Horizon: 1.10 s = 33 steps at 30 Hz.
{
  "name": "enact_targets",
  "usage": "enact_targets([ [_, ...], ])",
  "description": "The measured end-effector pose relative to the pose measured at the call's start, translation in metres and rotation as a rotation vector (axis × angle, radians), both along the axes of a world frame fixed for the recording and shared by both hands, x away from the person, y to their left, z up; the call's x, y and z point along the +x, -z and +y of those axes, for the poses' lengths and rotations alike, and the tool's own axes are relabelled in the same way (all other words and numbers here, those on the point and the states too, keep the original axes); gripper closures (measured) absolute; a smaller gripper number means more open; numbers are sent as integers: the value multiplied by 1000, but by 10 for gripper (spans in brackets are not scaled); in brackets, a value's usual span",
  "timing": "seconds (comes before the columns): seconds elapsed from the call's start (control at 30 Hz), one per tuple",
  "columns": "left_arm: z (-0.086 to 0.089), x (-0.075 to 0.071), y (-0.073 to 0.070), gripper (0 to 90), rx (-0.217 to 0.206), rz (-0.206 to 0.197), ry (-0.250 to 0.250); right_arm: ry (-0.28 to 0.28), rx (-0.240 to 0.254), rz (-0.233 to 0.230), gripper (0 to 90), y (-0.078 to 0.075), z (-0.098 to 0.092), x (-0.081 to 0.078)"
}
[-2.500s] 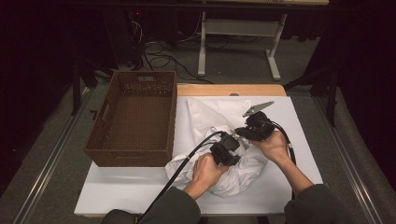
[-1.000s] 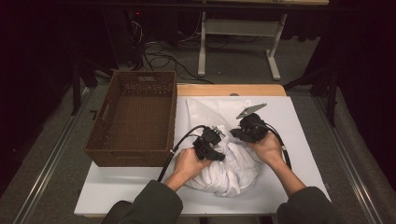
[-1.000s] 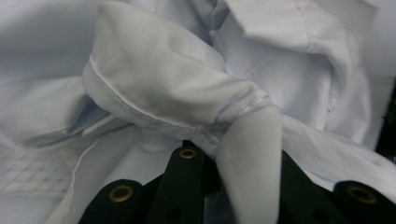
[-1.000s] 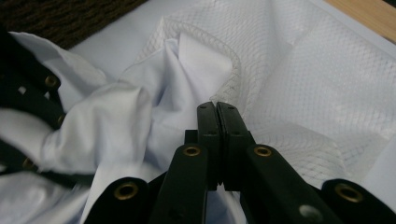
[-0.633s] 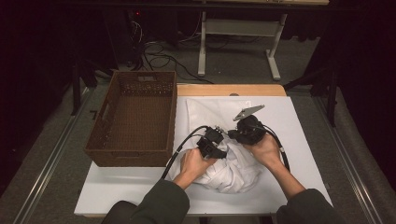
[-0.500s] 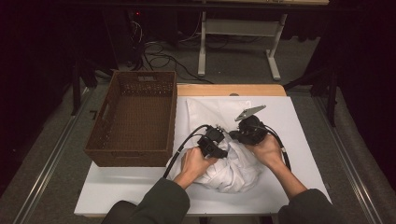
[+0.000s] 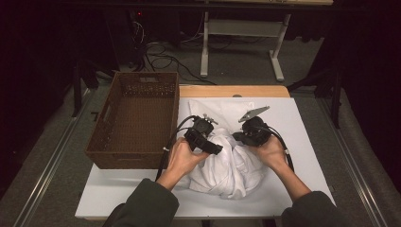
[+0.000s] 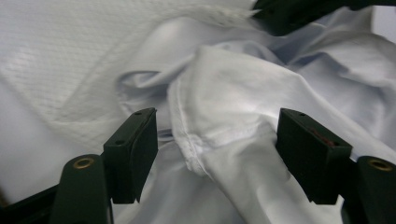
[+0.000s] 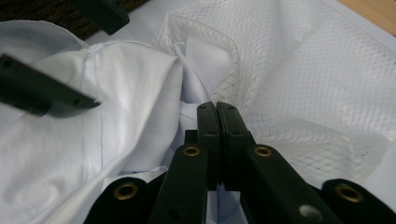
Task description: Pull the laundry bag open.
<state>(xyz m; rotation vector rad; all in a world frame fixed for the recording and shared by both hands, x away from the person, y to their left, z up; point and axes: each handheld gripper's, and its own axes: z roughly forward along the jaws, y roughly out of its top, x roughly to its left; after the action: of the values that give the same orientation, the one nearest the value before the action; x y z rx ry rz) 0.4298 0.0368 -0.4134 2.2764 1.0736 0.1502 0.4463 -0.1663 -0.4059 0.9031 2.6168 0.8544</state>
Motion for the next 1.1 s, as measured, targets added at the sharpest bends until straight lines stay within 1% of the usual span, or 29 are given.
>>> enact_targets([
  [0.07, -3, 7, 9, 284, 44, 41, -8, -3, 0, -1, 899, 0, 0, 0],
  [0.1, -6, 10, 17, 281, 81, 71, -7, 0, 0, 2, 899, 0, 0, 0],
  [0.13, -11, 13, 25, 266, 124, 92, -11, 6, 1, 10, 899, 0, 1, 0],
  [0.17, -15, 15, 34, 256, 148, 111, -11, 5, 0, 9, 899, 0, 1, 0],
  [0.2, -17, 16, 41, 256, 156, 124, -11, 1, -3, 5, 900, 0, 1, 1],
  [0.23, -18, 18, 46, 255, 154, 133, -14, 2, -3, 9, 900, 0, 2, 0],
  [0.27, -18, 20, 50, 254, 141, 140, -32, -3, -6, 4, 900, 0, 3, 0],
  [0.33, -17, 24, 53, 244, 131, 157, -54, -1, -8, 5, 899, 0, 3, 1],
  [0.37, -15, 28, 55, 230, 128, 171, -64, 3, -5, 9, 899, 0, 2, 1],
  [0.43, -13, 33, 58, 199, 128, 206, -64, 4, 0, 11, 900, 0, 1, 1],
  [0.47, -13, 35, 62, 172, 143, 228, -66, 7, 2, 11, 900, 0, 0, 2],
  [0.53, -15, 36, 69, 136, 167, 241, -66, 9, 4, 15, 899, 0, 0, 2],
  [0.57, -16, 37, 74, 120, 161, 249, -73, 13, 4, 19, 900, 0, 1, 2],
  [0.6, -16, 37, 74, 121, 161, 249, -73, 13, 4, 19, 900, 0, 1, 2],
  [0.67, -15, 38, 76, 129, 144, 251, -70, 13, 2, 19, 900, 0, 2, 1],
  [0.7, -15, 37, 76, 153, 134, 244, -70, 4, -7, 15, 899, 0, 1, 2],
  [0.73, -14, 37, 76, 230, 127, 237, -68, 8, -5, 17, 899, 0, 1, 2],
  [0.77, -14, 36, 74, 230, 107, 228, -52, 8, -5, 17, 899, 0, 1, 2],
  [0.8, -14, 35, 73, 422, 78, 221, -36, 10, -8, 15, 899, 0, 1, 3],
  [0.83, -15, 32, 71, 422, 78, 190, -35, 10, -8, 15, 899, 0, 1, 3],
  [0.87, -15, 29, 68, 494, 80, 136, -28, 16, -9, 19, 899, -1, 1, 3],
  [0.9, -15, 26, 66, 563, 68, 94, -30, 12, -10, 14, 899, -1, 0, 3],
  [0.93, -14, 24, 64, 605, 48, 82, -36, 15, -6, 13, 899, -1, 1, 3],
  [0.97, -14, 22, 63, 620, 42, 79, -36, 16, -8, 14, 899, -1, 1, 3],
  [1.0, -13, 21, 63, 699, 30, 69, -29, 15, -10, 15, 899, -1, 0, 4],
  [1.03, -12, 19, 61, 699, 23, 60, -25, 15, -10, 15, 899, -1, 0, 4],
  [1.1, -10, 16, 57, 789, 5, 40, -7, 21, -7, 17, 899, -1, 1, 4],
])
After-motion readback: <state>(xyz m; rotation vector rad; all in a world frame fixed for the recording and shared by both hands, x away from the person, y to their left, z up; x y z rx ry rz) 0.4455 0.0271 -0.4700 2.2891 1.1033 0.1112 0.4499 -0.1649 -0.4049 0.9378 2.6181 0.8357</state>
